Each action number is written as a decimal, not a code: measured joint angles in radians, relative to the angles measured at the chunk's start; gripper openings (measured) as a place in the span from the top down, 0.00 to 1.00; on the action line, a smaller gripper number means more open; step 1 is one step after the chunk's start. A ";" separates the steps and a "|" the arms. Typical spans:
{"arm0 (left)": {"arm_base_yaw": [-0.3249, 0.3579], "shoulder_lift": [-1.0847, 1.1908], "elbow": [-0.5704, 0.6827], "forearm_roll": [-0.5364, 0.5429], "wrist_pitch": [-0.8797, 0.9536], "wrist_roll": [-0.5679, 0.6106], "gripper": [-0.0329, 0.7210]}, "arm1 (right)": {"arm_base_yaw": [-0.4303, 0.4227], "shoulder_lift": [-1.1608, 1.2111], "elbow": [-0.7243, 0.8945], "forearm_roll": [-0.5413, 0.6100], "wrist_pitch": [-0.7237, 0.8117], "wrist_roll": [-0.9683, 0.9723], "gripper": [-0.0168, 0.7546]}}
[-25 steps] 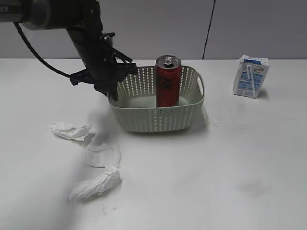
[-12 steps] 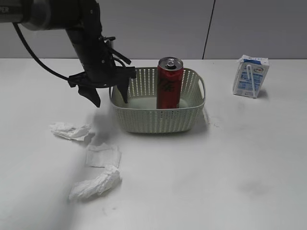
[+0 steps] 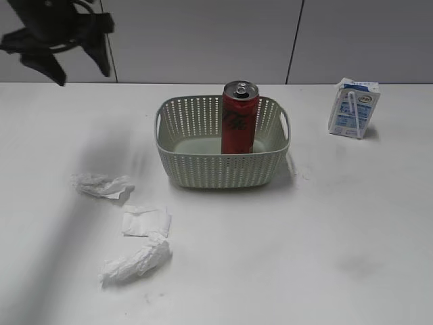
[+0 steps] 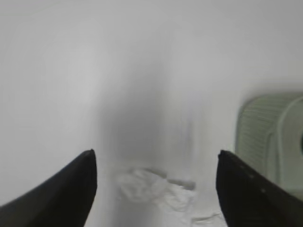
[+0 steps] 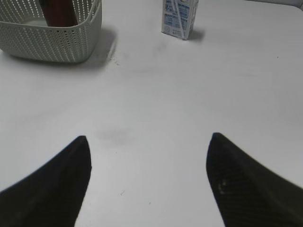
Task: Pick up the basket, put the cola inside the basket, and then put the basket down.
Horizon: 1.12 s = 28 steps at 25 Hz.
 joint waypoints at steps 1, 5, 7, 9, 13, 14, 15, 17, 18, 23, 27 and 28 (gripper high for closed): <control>0.029 -0.018 0.000 0.018 0.011 0.020 0.17 | 0.000 0.000 0.000 0.000 -0.002 0.000 0.24; 0.124 -0.084 0.006 0.102 0.025 0.078 0.18 | 0.000 0.000 0.000 0.000 -0.004 0.001 0.24; 0.164 -0.117 0.010 0.110 0.026 0.084 0.18 | 0.000 0.000 0.000 0.000 -0.005 0.001 0.24; 0.200 -0.149 0.011 0.114 0.028 0.088 0.18 | 0.000 0.000 0.000 0.000 -0.005 0.001 0.24; 0.221 -0.216 0.017 0.120 0.029 0.104 0.19 | 0.000 0.000 0.000 0.000 -0.005 0.001 0.24; 0.218 -0.238 0.027 0.119 0.029 0.113 0.19 | 0.000 0.000 0.000 0.000 -0.005 0.001 0.24; 0.211 -0.257 0.042 0.119 0.028 0.123 0.19 | 0.000 0.000 0.000 0.000 -0.006 0.002 0.24; 0.201 -0.304 0.081 0.118 0.028 0.135 0.19 | 0.000 0.000 0.000 0.000 -0.006 0.003 0.24; 0.199 -0.325 0.111 0.116 0.028 0.144 0.19 | 0.000 0.000 0.000 0.000 -0.006 0.003 0.24; 0.197 -0.451 0.320 0.118 0.028 0.183 0.20 | 0.000 0.000 0.000 0.000 -0.006 0.003 0.24; 0.197 -0.572 0.549 0.136 0.024 0.196 0.20 | 0.000 0.000 0.000 0.000 -0.006 0.003 0.24; 0.197 -0.609 0.604 0.141 0.018 0.196 0.20 | 0.000 0.000 0.000 0.000 -0.006 0.003 0.24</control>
